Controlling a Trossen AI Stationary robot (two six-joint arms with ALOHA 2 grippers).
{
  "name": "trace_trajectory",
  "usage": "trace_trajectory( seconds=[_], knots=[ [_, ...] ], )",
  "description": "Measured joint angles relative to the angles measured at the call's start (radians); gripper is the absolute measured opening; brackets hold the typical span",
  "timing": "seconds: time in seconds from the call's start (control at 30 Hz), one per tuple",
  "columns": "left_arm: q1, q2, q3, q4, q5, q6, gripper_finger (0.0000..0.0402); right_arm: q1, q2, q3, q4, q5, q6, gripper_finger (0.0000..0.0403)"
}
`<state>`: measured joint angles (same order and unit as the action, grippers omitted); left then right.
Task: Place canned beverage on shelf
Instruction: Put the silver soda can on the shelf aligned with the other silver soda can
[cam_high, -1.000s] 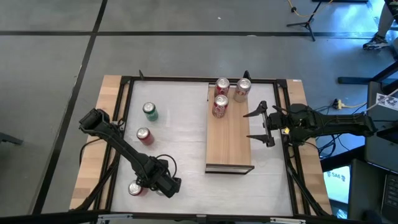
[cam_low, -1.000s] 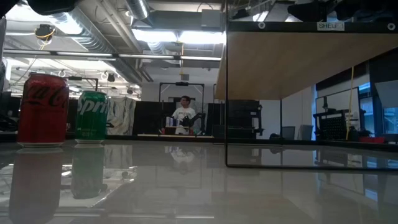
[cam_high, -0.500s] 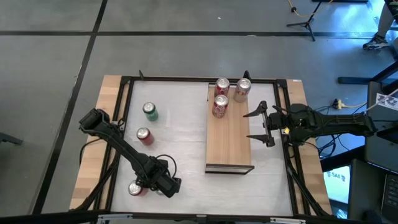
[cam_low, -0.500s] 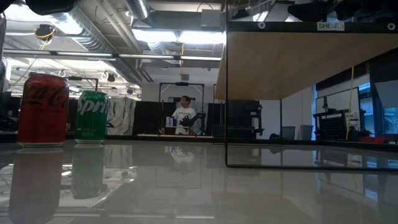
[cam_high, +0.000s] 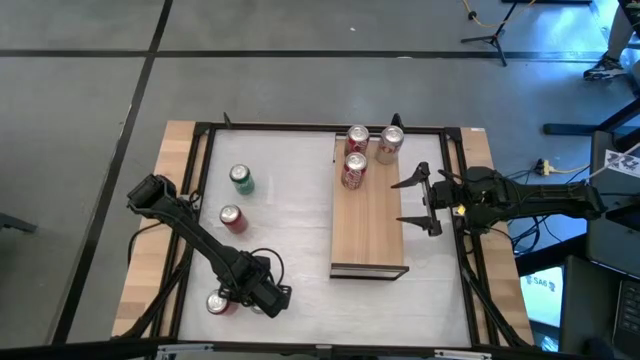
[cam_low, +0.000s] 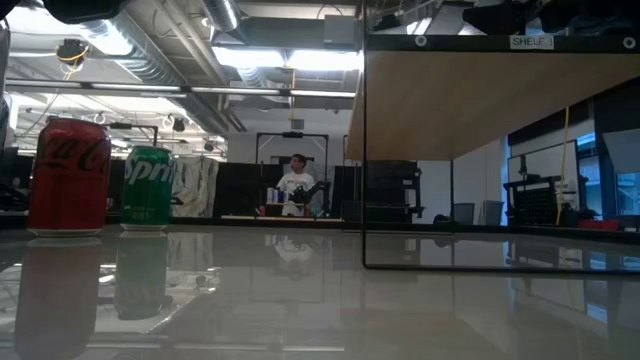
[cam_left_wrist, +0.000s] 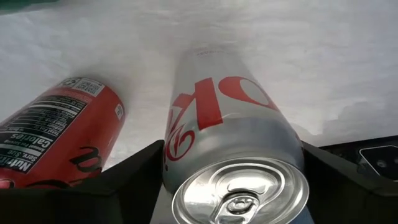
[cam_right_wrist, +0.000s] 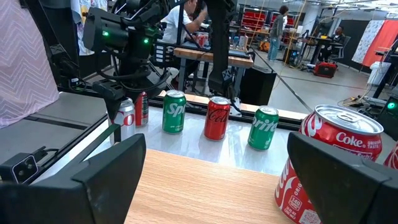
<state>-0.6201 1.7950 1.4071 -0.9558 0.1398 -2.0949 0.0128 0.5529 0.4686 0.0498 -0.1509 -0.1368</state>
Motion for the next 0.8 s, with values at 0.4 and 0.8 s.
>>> trace_trajectory(
  seconds=[0.4, 0.8],
  knots=[
    [0.000, 0.000, 0.000, 0.011, -0.001, 0.001, 0.0294, 0.000, 0.000, 0.000, 0.000, 0.000, 0.000, 0.0386],
    [0.038, -0.001, 0.000, 0.011, -0.044, 0.164, 0.0293, 0.000, 0.000, 0.000, 0.001, 0.000, -0.003, 0.0386]
  ],
)
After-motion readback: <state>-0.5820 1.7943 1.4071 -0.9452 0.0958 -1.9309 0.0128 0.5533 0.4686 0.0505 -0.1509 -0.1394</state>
